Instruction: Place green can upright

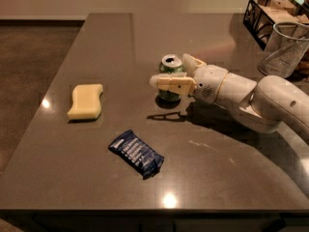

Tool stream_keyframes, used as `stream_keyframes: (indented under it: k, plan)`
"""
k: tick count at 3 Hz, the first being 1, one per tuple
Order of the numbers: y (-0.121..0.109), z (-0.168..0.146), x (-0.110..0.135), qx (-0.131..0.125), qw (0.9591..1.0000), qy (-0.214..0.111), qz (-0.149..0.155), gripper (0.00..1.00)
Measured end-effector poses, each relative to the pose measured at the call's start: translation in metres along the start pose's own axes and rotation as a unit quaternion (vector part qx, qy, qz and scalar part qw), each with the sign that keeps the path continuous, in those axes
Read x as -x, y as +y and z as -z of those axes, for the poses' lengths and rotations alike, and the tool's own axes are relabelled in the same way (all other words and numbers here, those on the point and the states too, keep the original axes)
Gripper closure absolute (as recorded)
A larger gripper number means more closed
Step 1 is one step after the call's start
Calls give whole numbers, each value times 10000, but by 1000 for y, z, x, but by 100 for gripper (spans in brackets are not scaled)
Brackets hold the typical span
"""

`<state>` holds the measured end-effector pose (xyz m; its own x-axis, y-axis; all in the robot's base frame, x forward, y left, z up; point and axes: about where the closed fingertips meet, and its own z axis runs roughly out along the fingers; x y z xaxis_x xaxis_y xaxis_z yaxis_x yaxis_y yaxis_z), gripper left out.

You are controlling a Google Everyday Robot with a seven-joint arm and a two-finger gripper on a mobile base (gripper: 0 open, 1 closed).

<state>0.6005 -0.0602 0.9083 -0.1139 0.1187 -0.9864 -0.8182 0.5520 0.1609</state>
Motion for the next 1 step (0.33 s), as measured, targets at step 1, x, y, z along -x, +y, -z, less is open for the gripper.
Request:
stream_keyframes:
  k: [1]
  plan:
    - [2, -2, 1, 16, 10000, -28, 49, 0]
